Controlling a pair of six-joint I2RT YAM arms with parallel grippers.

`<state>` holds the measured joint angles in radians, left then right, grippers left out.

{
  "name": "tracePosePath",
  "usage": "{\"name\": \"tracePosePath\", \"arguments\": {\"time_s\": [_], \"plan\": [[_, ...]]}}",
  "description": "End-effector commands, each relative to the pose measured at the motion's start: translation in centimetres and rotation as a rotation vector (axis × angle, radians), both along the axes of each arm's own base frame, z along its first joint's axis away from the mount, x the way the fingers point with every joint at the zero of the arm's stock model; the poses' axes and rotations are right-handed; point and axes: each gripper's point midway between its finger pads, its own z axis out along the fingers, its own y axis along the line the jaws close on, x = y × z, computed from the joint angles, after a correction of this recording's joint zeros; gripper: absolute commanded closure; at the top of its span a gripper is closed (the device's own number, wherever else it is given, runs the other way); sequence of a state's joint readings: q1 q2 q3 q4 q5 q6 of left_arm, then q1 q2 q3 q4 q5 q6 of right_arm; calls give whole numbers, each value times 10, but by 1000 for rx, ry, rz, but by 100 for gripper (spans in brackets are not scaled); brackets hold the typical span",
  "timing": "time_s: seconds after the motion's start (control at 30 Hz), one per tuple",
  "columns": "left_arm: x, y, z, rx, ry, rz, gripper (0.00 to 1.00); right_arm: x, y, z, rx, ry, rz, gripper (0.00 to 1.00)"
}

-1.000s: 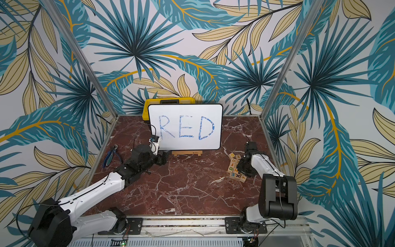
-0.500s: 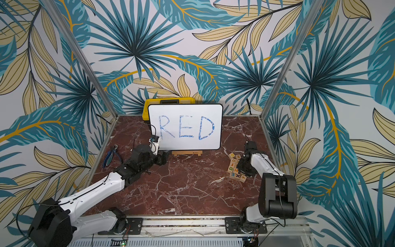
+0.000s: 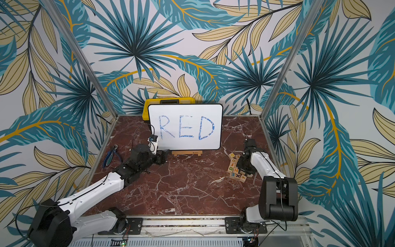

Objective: Assemble the uppercase word "red" with letter blocks
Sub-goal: Pick up the letter block from the center of the board, then place the letter block at the center of the board.

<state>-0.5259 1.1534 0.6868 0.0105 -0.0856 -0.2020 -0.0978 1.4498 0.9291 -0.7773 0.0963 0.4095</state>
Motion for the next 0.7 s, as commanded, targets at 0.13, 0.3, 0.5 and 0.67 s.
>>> {"name": "tracePosePath", "arguments": {"time_s": [0.13, 0.3, 0.5, 0.67], "plan": [[-1, 17, 0, -52, -6, 49, 27, 5, 17, 51, -64, -12, 143, 78], [-1, 33, -6, -79, 13, 107, 27, 19, 64, 70, -73, 4, 366, 78], [-5, 56, -16, -121, 35, 195, 27, 33, 139, 75, -44, 28, 653, 78], [-3, 76, -32, -149, 78, 281, 27, 40, 195, 69, -55, 58, 864, 78]]}}
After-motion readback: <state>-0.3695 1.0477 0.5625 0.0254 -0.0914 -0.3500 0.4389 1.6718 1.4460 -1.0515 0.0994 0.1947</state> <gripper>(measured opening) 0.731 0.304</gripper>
